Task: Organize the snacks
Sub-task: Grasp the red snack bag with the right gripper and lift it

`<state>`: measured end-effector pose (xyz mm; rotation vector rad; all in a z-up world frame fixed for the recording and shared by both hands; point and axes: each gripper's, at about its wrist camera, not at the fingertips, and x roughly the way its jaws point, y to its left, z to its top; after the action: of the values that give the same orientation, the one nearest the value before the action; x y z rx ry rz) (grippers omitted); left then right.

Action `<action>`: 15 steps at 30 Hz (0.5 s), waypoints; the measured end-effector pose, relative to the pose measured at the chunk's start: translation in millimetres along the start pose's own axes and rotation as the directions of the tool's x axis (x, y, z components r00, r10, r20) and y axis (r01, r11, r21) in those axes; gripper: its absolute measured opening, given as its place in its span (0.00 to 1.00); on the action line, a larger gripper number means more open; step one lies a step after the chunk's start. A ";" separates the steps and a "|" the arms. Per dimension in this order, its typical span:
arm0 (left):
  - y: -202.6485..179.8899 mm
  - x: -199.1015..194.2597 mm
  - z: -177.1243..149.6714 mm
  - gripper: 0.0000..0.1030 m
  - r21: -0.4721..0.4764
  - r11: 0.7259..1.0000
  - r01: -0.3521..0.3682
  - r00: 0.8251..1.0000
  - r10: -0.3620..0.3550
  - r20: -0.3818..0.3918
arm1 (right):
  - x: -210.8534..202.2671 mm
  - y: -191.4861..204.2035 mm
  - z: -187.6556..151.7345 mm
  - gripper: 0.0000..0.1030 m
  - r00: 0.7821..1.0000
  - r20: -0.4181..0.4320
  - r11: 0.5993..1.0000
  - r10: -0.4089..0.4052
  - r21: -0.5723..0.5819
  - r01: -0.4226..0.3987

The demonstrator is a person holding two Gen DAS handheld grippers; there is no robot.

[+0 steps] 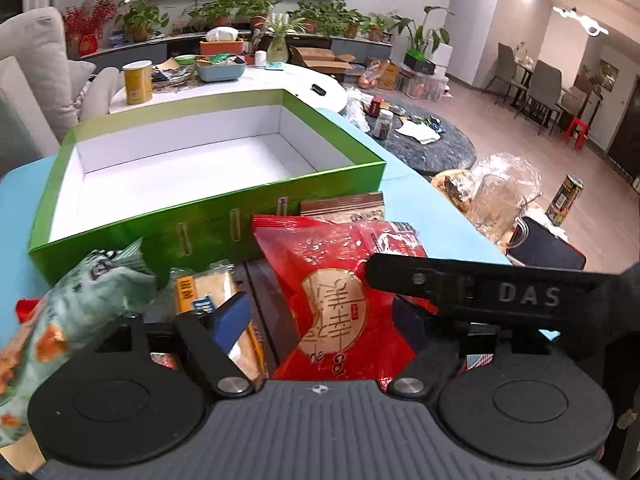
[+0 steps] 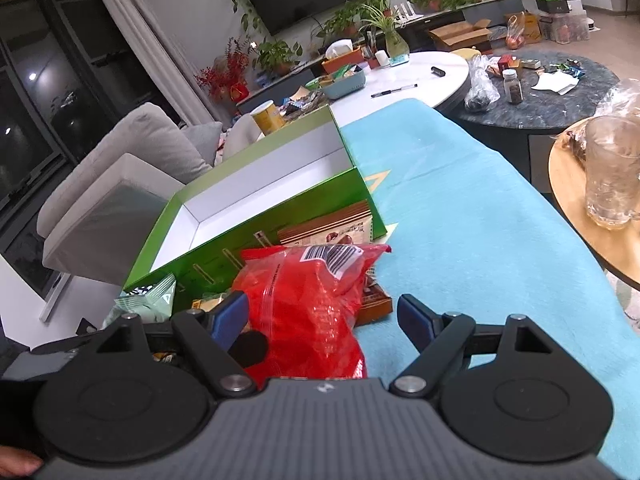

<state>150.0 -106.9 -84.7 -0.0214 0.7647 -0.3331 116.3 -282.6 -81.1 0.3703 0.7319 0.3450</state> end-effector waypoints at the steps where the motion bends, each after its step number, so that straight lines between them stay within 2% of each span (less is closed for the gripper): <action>1: -1.4 2.7 0.1 0.74 0.008 1.000 0.003 1.000 -0.003 -0.006 | 2.0 -0.1 0.4 0.87 1.000 -0.007 1.000 0.000 0.000 0.000; 4: -5.5 12.5 -0.1 0.73 0.026 0.999 0.047 0.998 -0.047 -0.036 | 7.8 -0.5 2.0 0.87 0.999 -0.039 1.000 0.025 -0.002 -0.025; 5: -6.5 14.8 -0.2 0.70 0.027 0.998 0.058 0.998 -0.057 -0.040 | 9.3 -1.0 2.9 0.87 0.998 -0.055 0.999 0.041 0.002 -0.041; 6: -7.6 16.4 -0.1 0.61 0.027 0.997 0.074 0.997 -0.073 -0.038 | 10.5 -1.2 3.7 0.87 0.996 -0.071 0.998 0.058 0.007 -0.058; 7: -8.4 16.3 0.4 0.59 0.026 0.996 0.087 0.996 -0.087 -0.036 | 10.0 -0.6 3.9 0.86 0.996 -0.071 0.999 0.054 0.004 -0.054; 10: -12.3 9.2 1.4 0.53 0.029 0.996 0.084 0.996 -0.083 -0.015 | 4.0 2.9 3.3 0.83 0.998 -0.054 0.999 0.037 -0.016 -0.038; 15: -18.8 -22.4 6.5 0.51 0.047 0.995 0.091 0.994 -0.093 0.050 | -22.2 19.2 8.8 0.77 0.999 0.003 0.997 0.049 -0.055 -0.049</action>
<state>134.0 -118.5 -62.2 -0.0236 0.7058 -0.4356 103.8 -277.0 -53.7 0.3376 0.7083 0.4092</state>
